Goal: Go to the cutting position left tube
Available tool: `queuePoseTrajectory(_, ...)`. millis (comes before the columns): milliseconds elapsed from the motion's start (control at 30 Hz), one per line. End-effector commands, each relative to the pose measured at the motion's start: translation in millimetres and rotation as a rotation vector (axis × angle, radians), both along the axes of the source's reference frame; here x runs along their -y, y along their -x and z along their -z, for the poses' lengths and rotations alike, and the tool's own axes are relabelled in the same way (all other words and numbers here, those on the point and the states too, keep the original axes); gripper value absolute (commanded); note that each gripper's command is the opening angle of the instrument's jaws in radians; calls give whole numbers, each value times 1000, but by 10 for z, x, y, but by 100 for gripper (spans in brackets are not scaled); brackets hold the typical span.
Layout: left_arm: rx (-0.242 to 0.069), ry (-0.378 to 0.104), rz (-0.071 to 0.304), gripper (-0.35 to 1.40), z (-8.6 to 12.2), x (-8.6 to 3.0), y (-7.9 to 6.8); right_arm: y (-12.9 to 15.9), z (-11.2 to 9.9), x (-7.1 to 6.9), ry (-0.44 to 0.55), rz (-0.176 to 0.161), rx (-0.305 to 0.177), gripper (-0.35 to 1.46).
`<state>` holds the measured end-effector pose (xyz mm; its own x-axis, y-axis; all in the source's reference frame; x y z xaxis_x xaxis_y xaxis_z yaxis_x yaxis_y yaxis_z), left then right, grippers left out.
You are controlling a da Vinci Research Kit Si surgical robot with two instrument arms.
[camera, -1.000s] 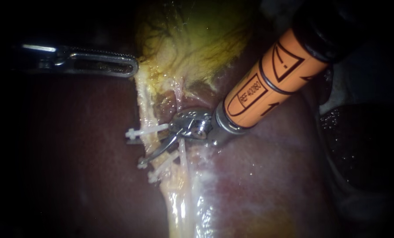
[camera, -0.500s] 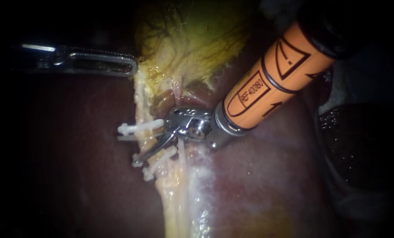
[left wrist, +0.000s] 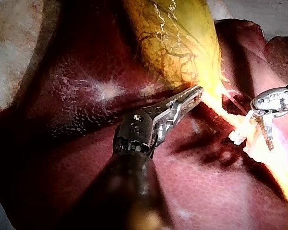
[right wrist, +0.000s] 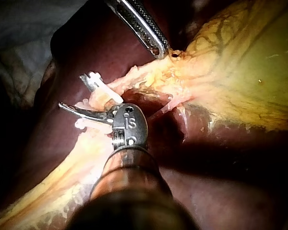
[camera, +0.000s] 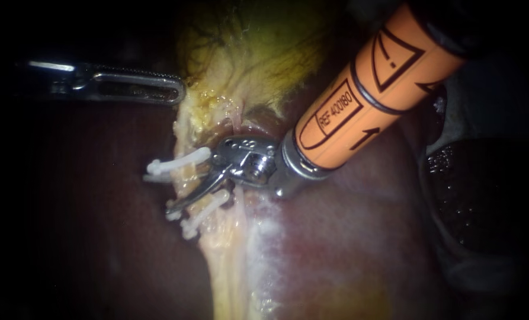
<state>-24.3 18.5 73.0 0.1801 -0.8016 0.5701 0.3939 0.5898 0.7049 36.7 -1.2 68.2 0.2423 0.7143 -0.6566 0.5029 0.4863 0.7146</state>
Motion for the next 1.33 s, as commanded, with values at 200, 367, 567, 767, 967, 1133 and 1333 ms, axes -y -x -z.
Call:
queuePoseTrajectory(200, 0, 0, 0, -35, 0, 0, 0, -5, -2, 1, -32, -17, -23, 90)
queuePoseTrajectory(367, 0, 0, 0, -35, 0, 0, 0, -15, -12, 10, -40, -31, -45, 90)
queuePoseTrajectory(567, 0, 0, 0, -35, 0, 0, 0, -20, -19, 15, -58, -50, -76, 83)
queuePoseTrajectory(767, 0, 0, 0, -35, 0, 0, 0, -20, -19, 14, -49, -60, -93, 73)
queuePoseTrajectory(967, 0, 0, 0, -35, 0, 0, 0, -20, -21, 14, -34, -55, -107, 70)
queuePoseTrajectory(1133, 0, 0, 0, -35, 0, 0, 0, -21, -21, 14, -30, -54, -112, 70)
queuePoseTrajectory(1333, 0, 0, 0, -35, 0, 0, 0, -19, -22, 13, -30, -54, -112, 70)
